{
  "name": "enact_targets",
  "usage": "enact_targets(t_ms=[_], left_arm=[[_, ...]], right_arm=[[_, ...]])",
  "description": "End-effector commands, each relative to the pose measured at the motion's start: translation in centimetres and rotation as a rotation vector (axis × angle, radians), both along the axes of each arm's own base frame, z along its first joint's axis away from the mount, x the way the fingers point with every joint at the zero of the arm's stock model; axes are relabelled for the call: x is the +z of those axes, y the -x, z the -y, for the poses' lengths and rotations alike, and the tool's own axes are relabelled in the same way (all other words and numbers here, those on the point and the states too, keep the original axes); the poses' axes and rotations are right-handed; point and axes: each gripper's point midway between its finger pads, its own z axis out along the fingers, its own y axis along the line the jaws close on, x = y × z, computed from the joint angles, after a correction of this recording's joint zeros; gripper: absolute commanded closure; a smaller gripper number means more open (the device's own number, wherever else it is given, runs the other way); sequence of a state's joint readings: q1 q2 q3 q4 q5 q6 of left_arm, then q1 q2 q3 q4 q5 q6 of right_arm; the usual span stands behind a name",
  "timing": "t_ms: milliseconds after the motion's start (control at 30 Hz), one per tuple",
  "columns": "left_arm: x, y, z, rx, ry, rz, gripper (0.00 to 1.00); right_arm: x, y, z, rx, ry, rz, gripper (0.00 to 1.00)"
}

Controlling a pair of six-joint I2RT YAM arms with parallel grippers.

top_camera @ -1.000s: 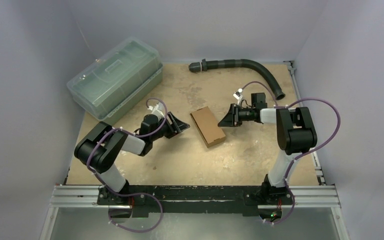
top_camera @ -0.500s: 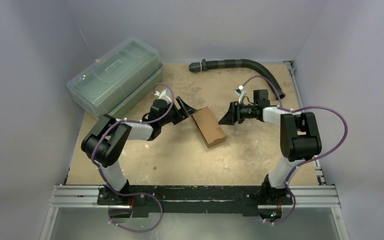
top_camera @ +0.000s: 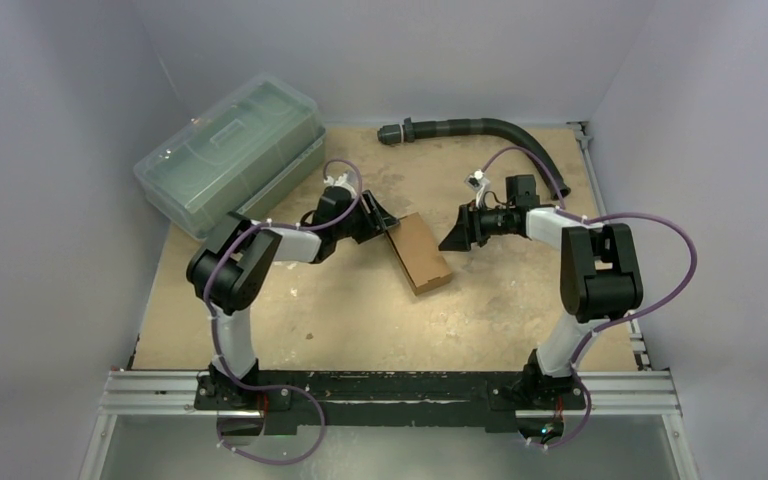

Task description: Fold the paper box

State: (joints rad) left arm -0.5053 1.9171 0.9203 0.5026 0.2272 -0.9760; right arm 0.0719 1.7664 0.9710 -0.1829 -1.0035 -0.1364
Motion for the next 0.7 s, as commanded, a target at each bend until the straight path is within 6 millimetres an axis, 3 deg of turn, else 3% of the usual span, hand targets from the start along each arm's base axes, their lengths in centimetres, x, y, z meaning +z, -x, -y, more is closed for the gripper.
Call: enact_targets(t_ms=[0,133,267,367,467,667], left_arm=[[0.2,-0.4,1.0,-0.046,-0.009,0.007,0.48],[0.0,-0.1,1.2,-0.066,-0.006,0.001,0.59],[-0.1,0.2,1.3,-0.085,-0.001,-0.005,0.71],[0.1,0.5,1.5,-0.094,0.018,-0.005,0.80],[0.4,0.7,1.6,-0.101,0.031,-0.003,0.84],[0.8,1.1,1.9,-0.092,0.089,-0.008,0.88]], right_arm=[[0.4,-0.9,0.0,0.030,0.040,0.062,0.32],[0.6,-1.4,-0.7,0.041,0.063,0.082,0.33],[0.9,-1.8,-2.6,0.059,0.088,0.101,0.34],[1.3,-3.0,-3.4,0.038,0.109,0.108,0.35],[1.1,-4.0,-3.6,0.026,0.147,0.107,0.41],[1.0,-3.9,-3.5,0.038,0.217,0.164,0.57]])
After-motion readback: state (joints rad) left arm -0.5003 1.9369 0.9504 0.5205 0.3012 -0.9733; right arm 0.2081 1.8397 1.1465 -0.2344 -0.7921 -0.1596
